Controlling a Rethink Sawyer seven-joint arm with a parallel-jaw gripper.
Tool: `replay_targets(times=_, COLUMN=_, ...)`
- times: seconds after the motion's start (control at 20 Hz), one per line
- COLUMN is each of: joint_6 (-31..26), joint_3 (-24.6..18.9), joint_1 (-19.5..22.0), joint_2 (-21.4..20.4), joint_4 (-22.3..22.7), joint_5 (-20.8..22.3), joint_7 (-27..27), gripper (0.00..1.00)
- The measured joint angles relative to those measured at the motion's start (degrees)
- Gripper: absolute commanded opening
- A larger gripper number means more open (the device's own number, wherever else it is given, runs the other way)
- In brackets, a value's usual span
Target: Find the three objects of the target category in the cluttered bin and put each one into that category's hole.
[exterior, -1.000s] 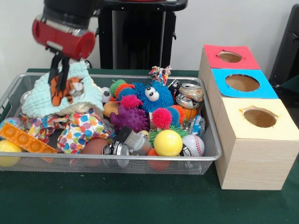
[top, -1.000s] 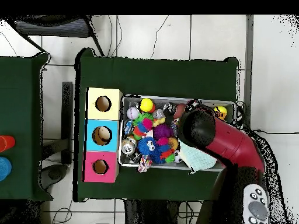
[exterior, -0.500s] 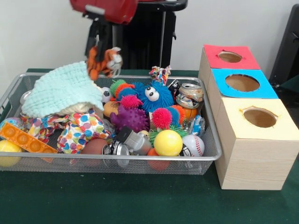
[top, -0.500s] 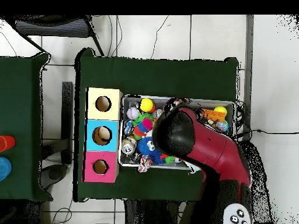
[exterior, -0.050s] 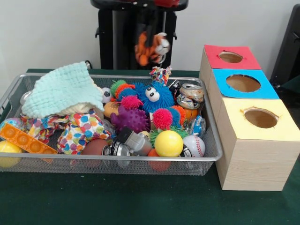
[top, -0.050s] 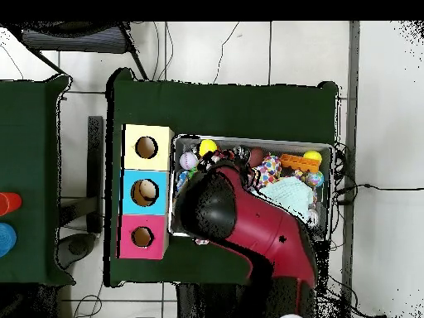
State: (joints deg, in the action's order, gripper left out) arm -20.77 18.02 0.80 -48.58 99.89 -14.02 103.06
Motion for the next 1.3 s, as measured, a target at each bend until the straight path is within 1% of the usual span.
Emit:
replay_targets(times=0.15, joint_6=-0.01, joint_3=1.44, joint_1=-3.12, joint_2=-0.07, joint_4=1.48, joint_5=-1.50, joint_7=2.24, gripper=0.00)
replay_targets(times=0.3, joint_6=0.01, joint_3=3.27, joint_1=-7.25, joint_2=-0.06, joint_4=3.25, joint_5=-3.23, joint_7=5.92, gripper=0.00)
replay_targets(times=0.35, joint_6=-0.01, joint_3=4.12, joint_1=-9.26, joint_2=-0.05, joint_4=4.22, joint_5=-4.10, joint_7=7.93, gripper=0.00)
replay_targets(times=0.45, joint_6=0.03, joint_3=5.05, joint_1=-11.62, joint_2=-0.04, joint_4=5.56, joint_5=-5.12, joint_7=10.51, gripper=0.00)
replay_targets(times=0.55, joint_6=0.12, joint_3=5.57, joint_1=-12.93, joint_2=0.01, joint_4=6.27, joint_5=-5.62, joint_7=12.05, gripper=0.00)
replay_targets(times=0.6, joint_6=0.37, joint_3=6.26, joint_1=-14.61, joint_2=0.15, joint_4=7.12, joint_5=-6.22, joint_7=14.05, gripper=0.00)
replay_targets(times=0.75, joint_6=1.55, joint_3=7.64, joint_1=-17.85, joint_2=0.58, joint_4=9.18, joint_5=-7.52, joint_7=17.77, gripper=0.00)
replay_targets(times=0.95, joint_6=3.96, joint_3=8.67, joint_1=-20.92, joint_2=1.22, joint_4=11.11, joint_5=-8.95, joint_7=21.30, gripper=0.00)
replay_targets(times=1.05, joint_6=7.17, joint_3=9.01, joint_1=-23.31, joint_2=2.03, joint_4=13.14, joint_5=-10.33, joint_7=24.29, gripper=0.00)
replay_targets(times=1.2, joint_6=9.80, joint_3=9.01, joint_1=-24.61, joint_2=2.64, joint_4=14.55, joint_5=-11.23, joint_7=26.36, gripper=0.00)
replay_targets(times=1.25, joint_6=12.70, joint_3=8.97, joint_1=-25.54, joint_2=3.37, joint_4=16.21, joint_5=-12.03, joint_7=28.36, gripper=0.00)
replay_targets(times=1.3, joint_6=13.42, joint_3=8.97, joint_1=-25.71, joint_2=3.58, joint_4=16.65, joint_5=-12.29, joint_7=28.88, gripper=0.00)
